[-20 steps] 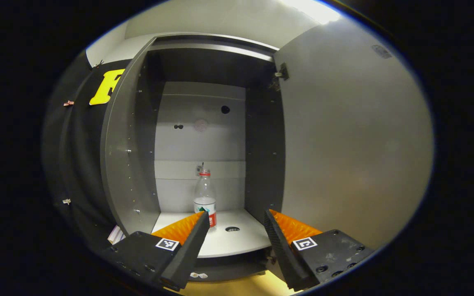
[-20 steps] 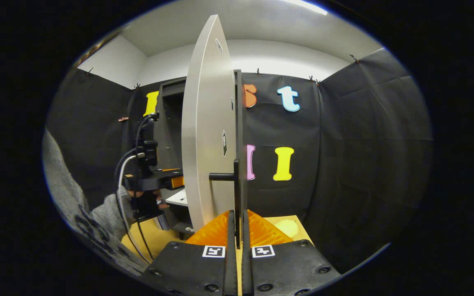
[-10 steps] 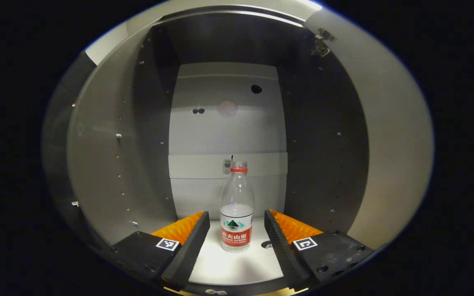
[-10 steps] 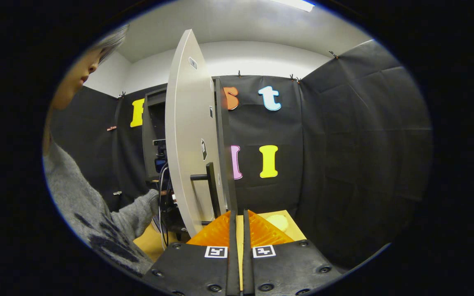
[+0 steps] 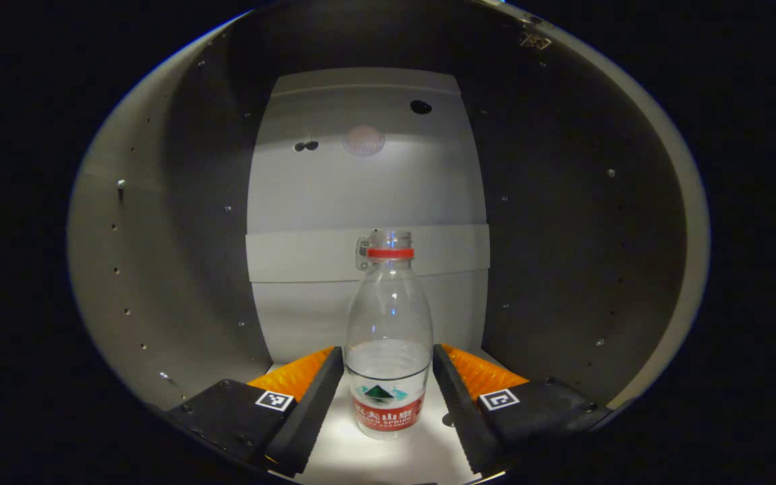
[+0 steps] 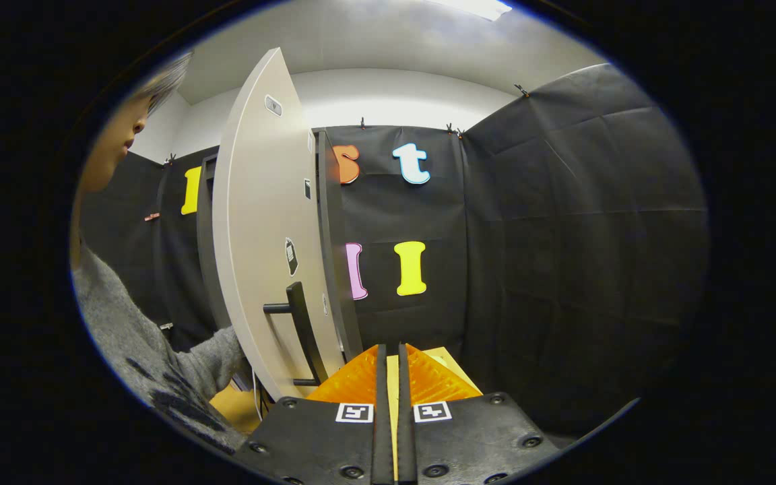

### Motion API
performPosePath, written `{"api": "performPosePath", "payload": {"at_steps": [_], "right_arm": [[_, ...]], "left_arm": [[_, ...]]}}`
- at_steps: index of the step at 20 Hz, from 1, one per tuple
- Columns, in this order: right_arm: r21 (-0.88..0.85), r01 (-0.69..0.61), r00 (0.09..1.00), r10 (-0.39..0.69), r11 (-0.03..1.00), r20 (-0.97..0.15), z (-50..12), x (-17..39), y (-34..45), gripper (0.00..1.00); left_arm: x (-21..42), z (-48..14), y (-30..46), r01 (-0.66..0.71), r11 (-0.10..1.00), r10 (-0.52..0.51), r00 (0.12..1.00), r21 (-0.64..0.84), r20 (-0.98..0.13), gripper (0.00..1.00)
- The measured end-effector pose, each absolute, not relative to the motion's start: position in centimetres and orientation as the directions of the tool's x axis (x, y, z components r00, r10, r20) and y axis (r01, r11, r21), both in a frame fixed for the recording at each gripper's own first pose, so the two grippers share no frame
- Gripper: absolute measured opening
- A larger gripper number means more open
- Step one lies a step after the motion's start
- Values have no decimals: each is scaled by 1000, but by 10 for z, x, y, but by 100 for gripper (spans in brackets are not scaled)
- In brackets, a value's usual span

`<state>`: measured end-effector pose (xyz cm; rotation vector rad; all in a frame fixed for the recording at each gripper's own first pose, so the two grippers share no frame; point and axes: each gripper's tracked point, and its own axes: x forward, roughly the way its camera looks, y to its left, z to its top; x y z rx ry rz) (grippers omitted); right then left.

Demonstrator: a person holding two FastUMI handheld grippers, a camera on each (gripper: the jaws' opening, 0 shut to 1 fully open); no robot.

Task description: Open the cabinet door with the right hand, grasp the bottle in the cabinet with the left hand and place it on the coaster, then close the cabinet door with the right hand.

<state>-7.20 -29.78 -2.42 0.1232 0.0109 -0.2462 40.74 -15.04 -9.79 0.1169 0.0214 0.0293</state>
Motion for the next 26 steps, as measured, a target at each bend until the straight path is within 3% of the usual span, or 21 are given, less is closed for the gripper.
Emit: {"api": "performPosePath", "payload": {"at_steps": [5, 9, 19, 26], "right_arm": [[118, 252, 967, -247, 961, -54, -28, -54, -299, 7], [120, 239, 971, -233, 964, -61, -26, -46, -298, 7], [69, 232, 972, -233, 970, 9, -11, -90, -251, 7], [52, 131, 991, -130, 990, -13, -13, -113, -178, 7]], "left_arm": [[444, -109, -148, -38, 989, 46, 998, 144, -51, 85], [432, -105, -154, 9, 995, -3, 998, 99, -67, 77], [291, -50, -139, 135, 982, -142, 989, 129, 47, 76], [204, -63, -94, 190, 971, -194, 981, 144, 17, 76]]}}
